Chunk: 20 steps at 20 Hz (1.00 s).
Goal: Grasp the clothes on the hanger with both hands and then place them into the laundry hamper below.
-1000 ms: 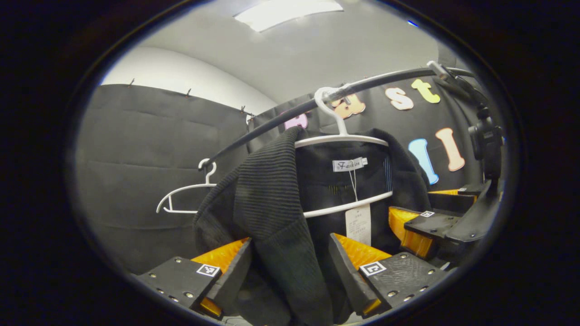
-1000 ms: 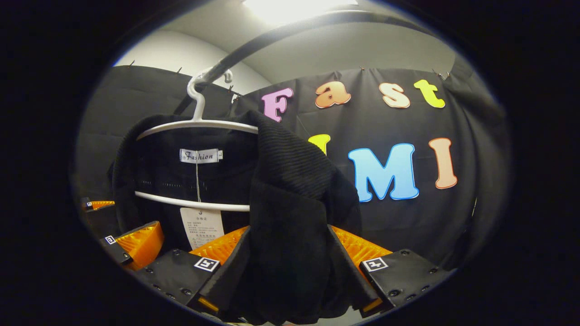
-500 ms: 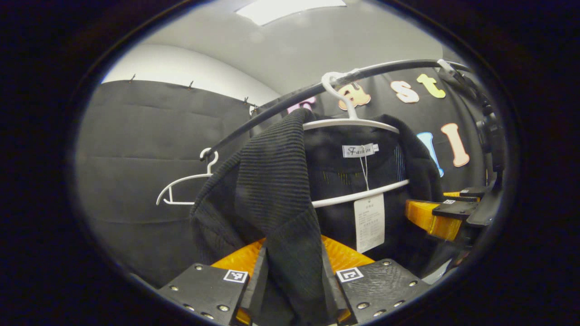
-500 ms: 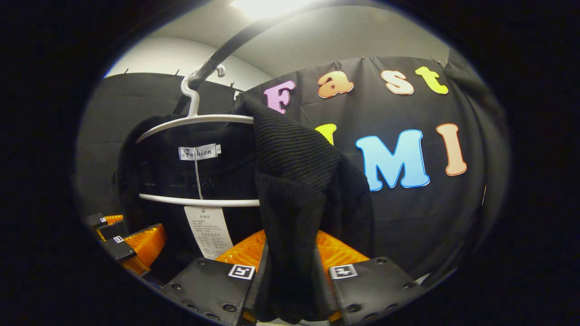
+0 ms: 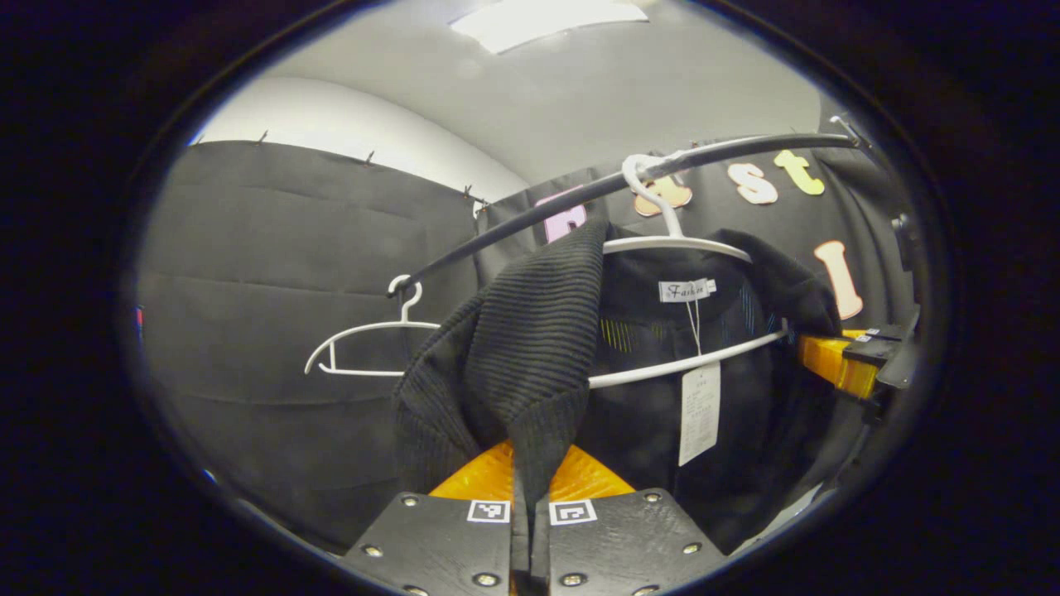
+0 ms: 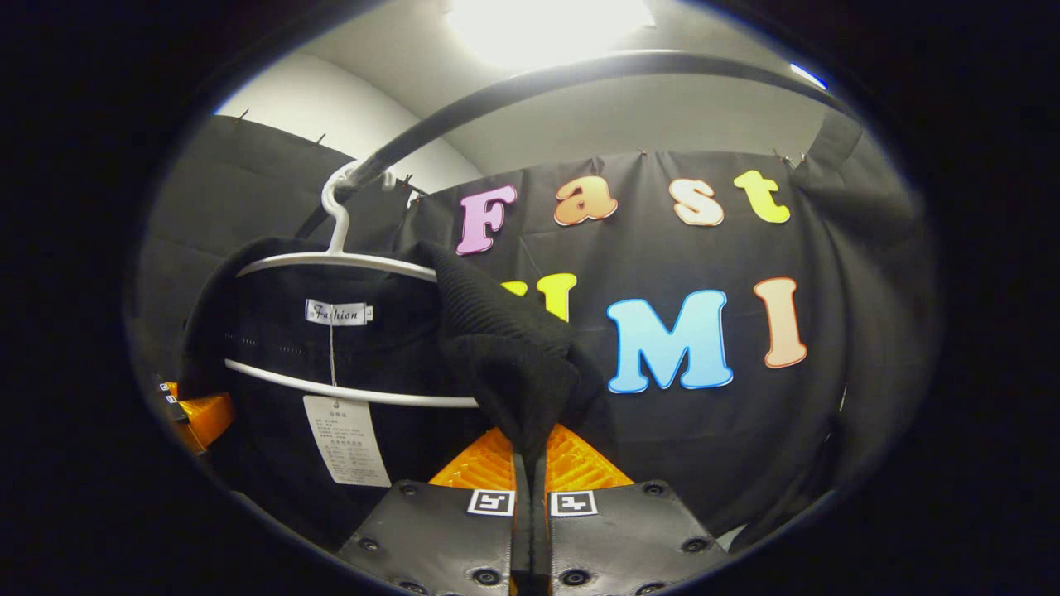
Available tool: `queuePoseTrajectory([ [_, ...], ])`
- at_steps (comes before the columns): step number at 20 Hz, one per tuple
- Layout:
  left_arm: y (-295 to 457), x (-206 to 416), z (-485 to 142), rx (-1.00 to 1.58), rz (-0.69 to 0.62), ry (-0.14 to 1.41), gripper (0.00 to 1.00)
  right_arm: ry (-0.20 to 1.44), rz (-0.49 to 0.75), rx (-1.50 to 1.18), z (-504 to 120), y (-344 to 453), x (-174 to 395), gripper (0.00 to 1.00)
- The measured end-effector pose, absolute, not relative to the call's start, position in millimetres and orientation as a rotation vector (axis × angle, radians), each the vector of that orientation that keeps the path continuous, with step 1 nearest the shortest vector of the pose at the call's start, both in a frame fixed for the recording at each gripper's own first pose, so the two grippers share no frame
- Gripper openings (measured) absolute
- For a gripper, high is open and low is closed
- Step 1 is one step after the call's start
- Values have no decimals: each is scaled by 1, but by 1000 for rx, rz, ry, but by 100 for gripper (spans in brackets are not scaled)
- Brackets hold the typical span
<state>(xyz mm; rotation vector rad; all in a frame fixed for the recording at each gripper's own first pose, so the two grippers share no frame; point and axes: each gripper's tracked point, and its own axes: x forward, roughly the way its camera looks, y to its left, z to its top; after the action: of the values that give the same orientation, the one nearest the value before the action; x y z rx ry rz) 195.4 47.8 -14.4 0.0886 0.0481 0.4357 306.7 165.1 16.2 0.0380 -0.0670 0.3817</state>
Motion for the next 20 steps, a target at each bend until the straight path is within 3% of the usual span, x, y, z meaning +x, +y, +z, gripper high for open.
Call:
queuePoseTrajectory([
  [12, 69, 145, 47, 143, 444, -23, 2, -240, 255, 65, 59, 118, 308, 1],
  [20, 101, 143, 81, 114, 439, -40, 2, -318, 206, 54, 87, 104, 325, 2],
])
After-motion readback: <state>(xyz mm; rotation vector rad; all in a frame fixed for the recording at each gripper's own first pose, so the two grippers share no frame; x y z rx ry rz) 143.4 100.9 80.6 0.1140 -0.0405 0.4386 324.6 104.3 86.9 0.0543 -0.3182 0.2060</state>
